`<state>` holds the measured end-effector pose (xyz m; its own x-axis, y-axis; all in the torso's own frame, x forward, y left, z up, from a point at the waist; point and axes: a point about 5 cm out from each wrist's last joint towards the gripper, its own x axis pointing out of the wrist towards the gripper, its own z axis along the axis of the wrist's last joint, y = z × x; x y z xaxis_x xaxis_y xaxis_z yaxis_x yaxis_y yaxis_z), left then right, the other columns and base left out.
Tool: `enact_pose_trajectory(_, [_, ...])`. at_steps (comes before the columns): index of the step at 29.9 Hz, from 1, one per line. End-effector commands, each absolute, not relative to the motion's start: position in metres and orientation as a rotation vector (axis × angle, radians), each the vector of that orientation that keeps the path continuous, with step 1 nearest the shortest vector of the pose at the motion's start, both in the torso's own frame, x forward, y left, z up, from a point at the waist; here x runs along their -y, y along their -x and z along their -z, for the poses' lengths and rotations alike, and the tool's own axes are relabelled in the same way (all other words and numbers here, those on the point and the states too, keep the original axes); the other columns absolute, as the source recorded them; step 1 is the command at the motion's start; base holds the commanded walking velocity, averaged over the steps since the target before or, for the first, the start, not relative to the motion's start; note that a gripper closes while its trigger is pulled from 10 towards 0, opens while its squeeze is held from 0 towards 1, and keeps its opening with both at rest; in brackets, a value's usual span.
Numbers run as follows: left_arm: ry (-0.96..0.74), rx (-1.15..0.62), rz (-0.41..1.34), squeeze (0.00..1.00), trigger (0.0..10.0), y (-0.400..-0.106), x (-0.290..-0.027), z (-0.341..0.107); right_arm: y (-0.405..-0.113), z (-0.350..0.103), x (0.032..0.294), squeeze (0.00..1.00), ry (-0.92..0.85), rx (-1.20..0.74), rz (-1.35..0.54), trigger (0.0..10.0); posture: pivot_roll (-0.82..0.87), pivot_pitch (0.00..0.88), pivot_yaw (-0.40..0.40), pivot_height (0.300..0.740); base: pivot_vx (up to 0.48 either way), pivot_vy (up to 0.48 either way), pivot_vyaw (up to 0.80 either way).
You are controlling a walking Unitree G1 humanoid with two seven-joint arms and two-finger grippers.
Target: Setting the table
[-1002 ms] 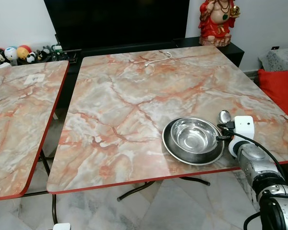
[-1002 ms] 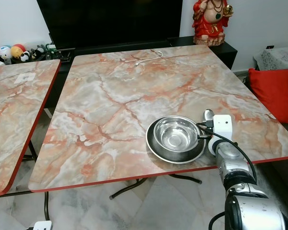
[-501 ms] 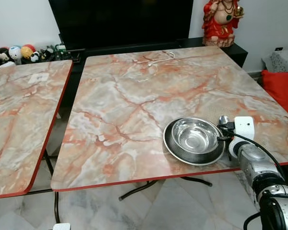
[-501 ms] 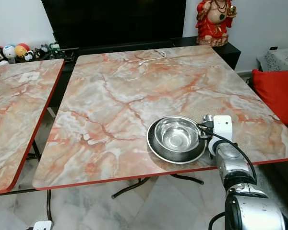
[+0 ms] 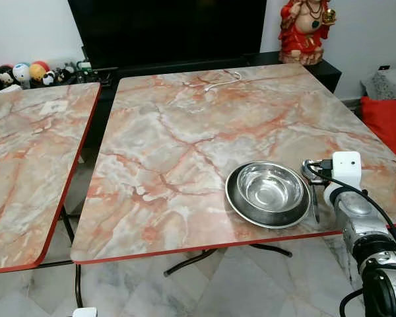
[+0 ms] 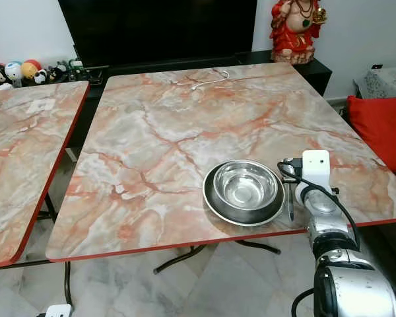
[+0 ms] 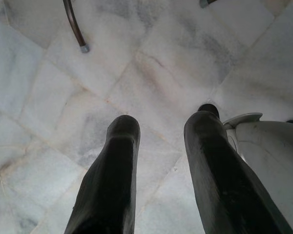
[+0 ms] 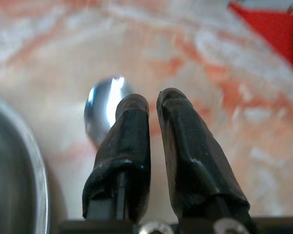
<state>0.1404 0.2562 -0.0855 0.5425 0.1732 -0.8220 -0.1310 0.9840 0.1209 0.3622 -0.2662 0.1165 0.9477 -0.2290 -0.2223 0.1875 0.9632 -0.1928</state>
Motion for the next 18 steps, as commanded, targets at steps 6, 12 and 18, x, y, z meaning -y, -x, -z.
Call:
enact_pose_trajectory(6, [-0.036,-0.974,-0.201,0.0,10.0,-0.137,-0.26,0.085,-0.364,-0.145,0.257,0.0,0.157,0.028,0.222,10.0,-0.05,0.0,0.045,0.74,0.0,0.0,0.0])
enact_pose_trajectory(12, [-0.042,-0.981,-0.202,0.0,10.0,-0.136,-0.262,0.085,-0.353,-0.149,0.234,0.0,0.137,0.168,0.15,10.0,-0.06,0.0,0.049,0.74,0.0,0.0,0.0])
enact_pose_trajectory(18, [-0.019,-0.987,-0.22,0.0,10.0,-0.134,-0.261,0.086,-0.341,-0.15,0.197,0.0,0.12,0.248,0.062,10.0,-0.06,0.0,0.04,0.74,0.0,0.179,0.0])
